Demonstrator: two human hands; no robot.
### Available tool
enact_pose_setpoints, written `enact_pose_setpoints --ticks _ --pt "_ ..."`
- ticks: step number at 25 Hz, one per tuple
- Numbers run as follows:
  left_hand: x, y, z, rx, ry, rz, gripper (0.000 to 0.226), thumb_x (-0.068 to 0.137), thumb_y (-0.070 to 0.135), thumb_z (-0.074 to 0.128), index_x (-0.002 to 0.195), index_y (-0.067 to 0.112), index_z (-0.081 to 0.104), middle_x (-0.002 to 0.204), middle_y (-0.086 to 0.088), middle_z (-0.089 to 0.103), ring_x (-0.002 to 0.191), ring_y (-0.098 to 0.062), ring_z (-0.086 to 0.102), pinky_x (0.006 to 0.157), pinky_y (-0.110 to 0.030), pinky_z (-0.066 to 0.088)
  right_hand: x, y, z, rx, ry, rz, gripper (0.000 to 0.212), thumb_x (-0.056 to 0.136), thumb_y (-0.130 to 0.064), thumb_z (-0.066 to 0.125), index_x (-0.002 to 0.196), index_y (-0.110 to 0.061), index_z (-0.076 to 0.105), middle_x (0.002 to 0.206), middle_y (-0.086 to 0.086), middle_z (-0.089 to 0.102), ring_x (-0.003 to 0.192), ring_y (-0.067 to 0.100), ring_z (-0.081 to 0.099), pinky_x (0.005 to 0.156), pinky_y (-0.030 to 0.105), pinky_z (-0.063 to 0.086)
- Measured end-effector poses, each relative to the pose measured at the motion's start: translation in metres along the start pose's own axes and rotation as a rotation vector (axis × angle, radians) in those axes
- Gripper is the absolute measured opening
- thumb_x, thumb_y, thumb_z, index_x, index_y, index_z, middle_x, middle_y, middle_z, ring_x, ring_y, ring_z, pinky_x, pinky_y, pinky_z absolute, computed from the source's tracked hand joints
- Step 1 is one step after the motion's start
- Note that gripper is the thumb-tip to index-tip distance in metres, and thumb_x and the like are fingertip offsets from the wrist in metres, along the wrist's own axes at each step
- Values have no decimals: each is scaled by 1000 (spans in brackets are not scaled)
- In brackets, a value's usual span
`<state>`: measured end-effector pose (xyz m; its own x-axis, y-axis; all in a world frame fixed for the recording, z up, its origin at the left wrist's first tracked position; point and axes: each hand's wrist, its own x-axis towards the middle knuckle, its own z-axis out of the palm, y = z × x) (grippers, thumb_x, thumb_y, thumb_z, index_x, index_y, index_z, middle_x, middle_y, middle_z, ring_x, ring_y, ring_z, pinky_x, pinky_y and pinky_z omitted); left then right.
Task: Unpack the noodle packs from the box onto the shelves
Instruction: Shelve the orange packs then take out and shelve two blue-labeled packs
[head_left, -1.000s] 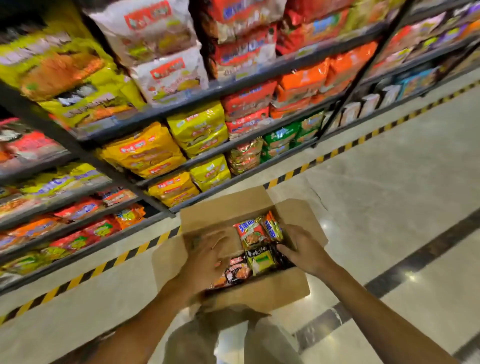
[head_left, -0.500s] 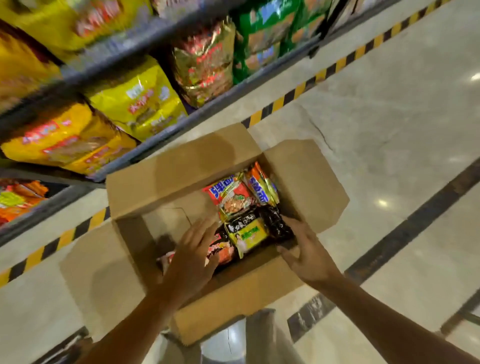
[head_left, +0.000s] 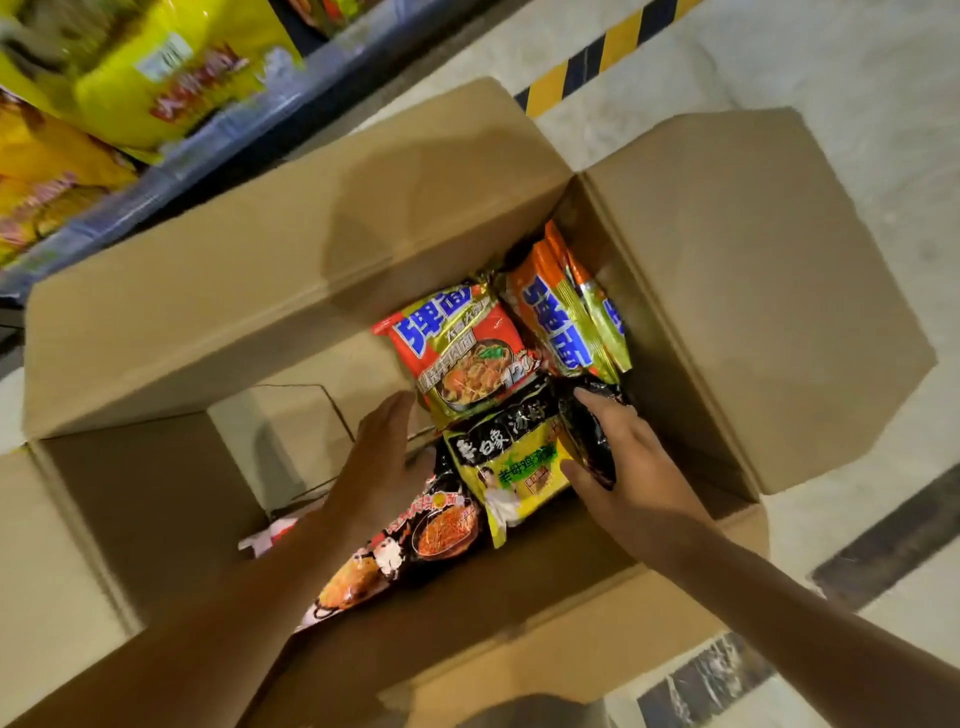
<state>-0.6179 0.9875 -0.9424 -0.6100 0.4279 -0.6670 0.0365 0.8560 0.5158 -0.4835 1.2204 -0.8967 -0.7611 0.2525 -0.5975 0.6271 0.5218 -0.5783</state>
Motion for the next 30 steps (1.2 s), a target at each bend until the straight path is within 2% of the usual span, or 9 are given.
enact_pose_setpoints --ticks 3,6,8,11,14,17,20,26,30 --pt "41 18 9 -308 71 -190 66 92 16 68 147 8 32 126 6 42 116 -14 42 94 -27 36 9 14 9 36 -1 19 71 95 -33 63 151 -46 22 151 -20 30 124 -23 18 104 16 24" --pt "74 19 25 -629 76 -469 69 83 29 78 137 15 38 130 -1 57 113 -24 57 101 -41 46 11 24 12 52 -6 13 72 93 -38 63 150 -50 22 146 -26 28 131 -15 22 107 18 28" --pt "83 18 33 -672 168 -558 62 80 34 81 124 16 41 119 -2 61 106 -23 59 98 -41 47 12 26 12 47 3 23 72 92 -40 63 150 -52 22 146 -27 28 133 -12 24 109 21 28" --pt "85 22 33 -697 257 -649 56 80 29 82 122 7 54 110 -1 60 96 -21 56 86 -32 42 14 24 11 63 7 28 71 92 -37 64 148 -53 23 149 -22 31 136 -6 31 112 25 32" --pt "81 17 25 -791 199 -606 32 79 27 82 103 12 67 100 0 70 89 -20 63 79 -28 42 19 13 6 57 62 -6 74 91 -32 66 150 -47 25 152 -19 30 140 -3 29 114 27 32" --pt "65 13 11 -849 155 -528 46 77 26 83 113 7 63 100 -7 73 98 -23 66 73 -29 42 28 0 2 43 214 -60 82 89 -20 71 155 -32 25 159 -18 19 148 -2 16 118 23 22" --pt "35 11 -8 -877 174 -518 51 77 29 83 114 11 53 101 -6 66 95 -22 61 83 -34 42 39 -12 4 13 248 -39 88 88 -16 73 157 -28 19 161 -16 15 149 -2 12 120 26 18" --pt "-23 -19 -49 -788 218 -464 47 79 30 81 115 20 52 103 5 64 105 -24 59 87 -40 45 69 -14 26 -213 315 18 95 82 -23 78 156 -10 21 155 7 32 146 23 23 120 41 28" --pt "-41 -37 -59 -769 239 -424 51 78 30 80 119 18 52 106 6 63 103 -19 60 82 -34 46 88 -18 36 -355 434 122 92 76 -32 82 151 -11 32 143 13 46 128 32 41 104 45 39"
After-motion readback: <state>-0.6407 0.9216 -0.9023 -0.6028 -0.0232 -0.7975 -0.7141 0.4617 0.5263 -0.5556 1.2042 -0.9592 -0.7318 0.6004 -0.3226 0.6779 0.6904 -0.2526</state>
